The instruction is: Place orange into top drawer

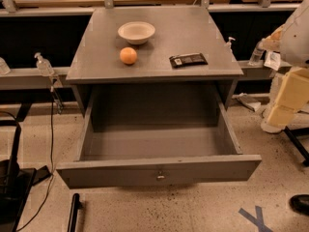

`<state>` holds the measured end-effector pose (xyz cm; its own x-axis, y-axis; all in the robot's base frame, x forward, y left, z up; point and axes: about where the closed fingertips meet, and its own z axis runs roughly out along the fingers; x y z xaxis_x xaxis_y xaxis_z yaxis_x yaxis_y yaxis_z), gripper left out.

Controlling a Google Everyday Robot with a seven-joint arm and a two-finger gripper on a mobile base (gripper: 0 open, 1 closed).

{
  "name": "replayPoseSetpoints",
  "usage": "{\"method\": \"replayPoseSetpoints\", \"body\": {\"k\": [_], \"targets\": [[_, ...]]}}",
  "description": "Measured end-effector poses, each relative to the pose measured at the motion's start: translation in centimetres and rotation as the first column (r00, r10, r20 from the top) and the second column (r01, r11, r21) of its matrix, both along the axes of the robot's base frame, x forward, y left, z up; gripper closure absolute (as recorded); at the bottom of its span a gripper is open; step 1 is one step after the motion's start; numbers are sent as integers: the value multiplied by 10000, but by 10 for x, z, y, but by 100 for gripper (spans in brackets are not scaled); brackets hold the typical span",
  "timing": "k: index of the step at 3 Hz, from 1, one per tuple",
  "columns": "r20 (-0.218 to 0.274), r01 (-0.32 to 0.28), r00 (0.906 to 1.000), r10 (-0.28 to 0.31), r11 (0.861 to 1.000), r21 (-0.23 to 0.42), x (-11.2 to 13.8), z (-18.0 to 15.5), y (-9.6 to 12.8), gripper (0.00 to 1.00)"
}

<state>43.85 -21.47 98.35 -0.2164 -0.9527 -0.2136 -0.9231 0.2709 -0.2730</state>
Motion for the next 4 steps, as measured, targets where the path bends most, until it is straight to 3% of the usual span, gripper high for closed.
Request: {"method": "replayPoseSetpoints", "body": {"k": [1,2,3,4], "targets": [[2,0,10000,0,10000,0,0,0,0,0],[574,337,9978,-331,9994,-98,27,-4,-11,0],[1978,585,9791,-469,9969,-532,119,-12,-39,0],[3101,248,9507,-38,9977,-636,209,-11,-43,0]]}}
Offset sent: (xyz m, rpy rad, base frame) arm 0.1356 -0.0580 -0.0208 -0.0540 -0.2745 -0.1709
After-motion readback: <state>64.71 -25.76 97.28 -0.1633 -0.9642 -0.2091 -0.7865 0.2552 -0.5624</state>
